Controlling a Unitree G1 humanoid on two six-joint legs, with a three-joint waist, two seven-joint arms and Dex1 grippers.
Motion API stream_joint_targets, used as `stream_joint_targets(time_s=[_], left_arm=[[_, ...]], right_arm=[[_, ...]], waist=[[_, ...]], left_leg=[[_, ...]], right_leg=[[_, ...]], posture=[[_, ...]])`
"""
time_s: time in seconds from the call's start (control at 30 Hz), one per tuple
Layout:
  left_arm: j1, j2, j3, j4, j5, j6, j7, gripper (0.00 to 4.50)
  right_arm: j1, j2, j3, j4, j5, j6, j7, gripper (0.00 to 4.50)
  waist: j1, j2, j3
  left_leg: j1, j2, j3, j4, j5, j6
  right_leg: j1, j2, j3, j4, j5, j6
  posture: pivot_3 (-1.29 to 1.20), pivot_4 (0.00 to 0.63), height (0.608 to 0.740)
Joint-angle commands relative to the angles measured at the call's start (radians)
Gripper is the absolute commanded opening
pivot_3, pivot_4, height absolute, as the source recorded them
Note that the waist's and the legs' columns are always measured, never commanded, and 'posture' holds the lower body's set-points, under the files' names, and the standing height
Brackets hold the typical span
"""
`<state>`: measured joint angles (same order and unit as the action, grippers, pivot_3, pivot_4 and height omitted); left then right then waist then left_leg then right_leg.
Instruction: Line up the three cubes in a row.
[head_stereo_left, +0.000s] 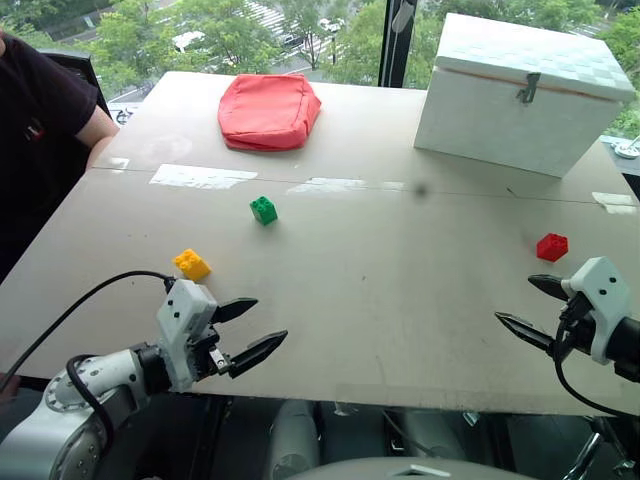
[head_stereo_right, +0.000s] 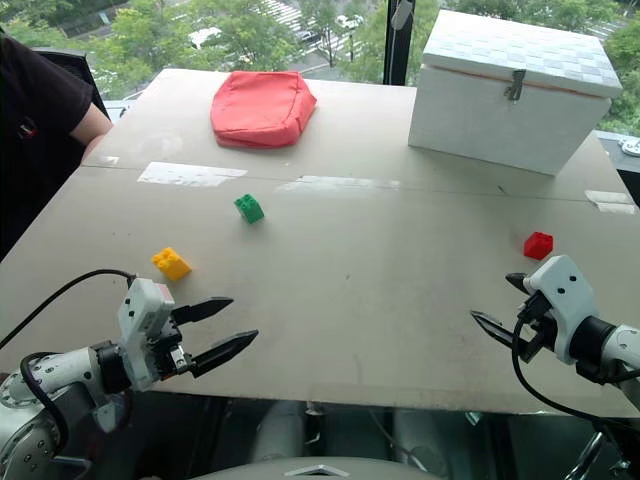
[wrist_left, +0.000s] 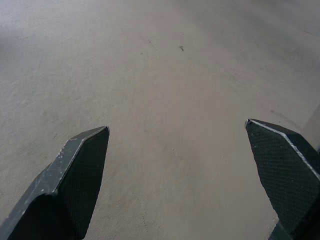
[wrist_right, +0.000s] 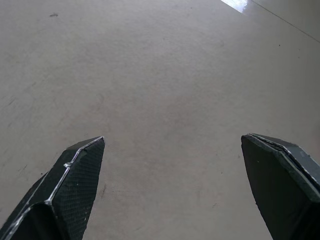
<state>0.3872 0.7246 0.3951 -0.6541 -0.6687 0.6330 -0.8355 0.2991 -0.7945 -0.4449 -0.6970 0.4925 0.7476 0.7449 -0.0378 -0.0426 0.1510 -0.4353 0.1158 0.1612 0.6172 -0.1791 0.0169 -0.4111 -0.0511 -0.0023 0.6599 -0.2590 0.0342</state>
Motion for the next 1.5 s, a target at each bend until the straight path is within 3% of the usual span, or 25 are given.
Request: stream_joint_targets(time_s=[0.03,0.13,0.3,0.47,0.7,1.03,1.3,1.5], left_arm=[[-0.028,0.006,0.008,-0.001,-0.018,-0.009,0.001,4.46],[-0.124,-0.009,-0.040,-0.005,-0.058,0.029,0.044,4.46],[-0.256,0.015,-0.146,-0.056,-0.080,0.064,0.048,4.46],[-0.455,0.026,-0.326,-0.069,-0.055,0.096,0.046,4.46],[-0.554,-0.003,-0.398,-0.020,-0.025,0.067,0.057,4.46],[-0.520,-0.045,-0.381,-0.037,-0.031,0.028,0.076,4.46],[-0.527,-0.063,-0.389,-0.033,-0.035,0.031,0.099,4.46],[-0.532,-0.047,-0.373,-0.032,-0.047,0.033,0.089,4.46]], right_arm=[[-0.004,0.015,-0.038,-0.016,-0.005,-0.033,-0.022,4.50],[-0.059,0.048,-0.023,-0.031,-0.035,-0.002,-0.133,4.50],[-0.279,0.044,0.049,0.049,-0.055,0.246,-0.306,4.50],[-0.572,0.169,0.097,0.272,-0.189,0.476,-0.590,4.50],[-0.754,0.307,0.068,0.408,-0.268,0.542,-0.739,4.50],[-0.753,0.418,0.001,0.373,-0.308,0.527,-0.810,4.50],[-0.607,0.510,0.042,0.342,-0.365,0.250,-0.838,4.50],[-0.583,0.551,0.046,0.416,-0.370,0.095,-0.836,4.50]], waist=[[0.000,0.000,0.000],[0.004,0.000,0.000],[-0.002,0.001,-0.002],[0.003,0.001,-0.003],[0.001,0.004,-0.003],[0.004,0.005,-0.003],[0.001,0.005,-0.003],[-0.003,0.006,-0.003]], left_leg=[[0.000,0.000,0.000,0.000,0.000,0.000],[0.000,-0.001,-0.003,0.001,0.000,0.000],[0.001,-0.005,-0.006,0.003,0.000,0.000],[0.000,-0.006,-0.008,0.001,0.000,0.000],[-0.003,-0.006,-0.007,0.000,0.003,0.004],[-0.004,-0.006,-0.006,0.001,0.003,0.004],[-0.004,-0.006,-0.006,0.001,0.003,0.004],[-0.003,-0.006,-0.006,0.002,0.003,0.004]], right_leg=[[0.000,0.000,0.000,0.000,0.000,0.000],[0.001,0.000,-0.001,0.001,0.000,0.000],[0.003,-0.001,0.000,0.001,0.000,0.000],[0.002,0.001,0.000,0.001,0.000,0.000],[0.000,0.003,0.000,0.002,0.002,0.005],[0.000,0.003,0.000,0.002,0.002,0.006],[0.001,0.003,-0.001,0.002,0.002,0.006],[0.001,0.003,0.000,0.003,0.002,0.006]], posture=[[0.00,0.150,0.740],[0.00,0.150,0.740],[0.00,0.150,0.740],[0.00,0.150,0.740],[0.00,0.150,0.740],[0.00,0.150,0.740],[0.00,0.150,0.740],[0.00,0.150,0.740]])
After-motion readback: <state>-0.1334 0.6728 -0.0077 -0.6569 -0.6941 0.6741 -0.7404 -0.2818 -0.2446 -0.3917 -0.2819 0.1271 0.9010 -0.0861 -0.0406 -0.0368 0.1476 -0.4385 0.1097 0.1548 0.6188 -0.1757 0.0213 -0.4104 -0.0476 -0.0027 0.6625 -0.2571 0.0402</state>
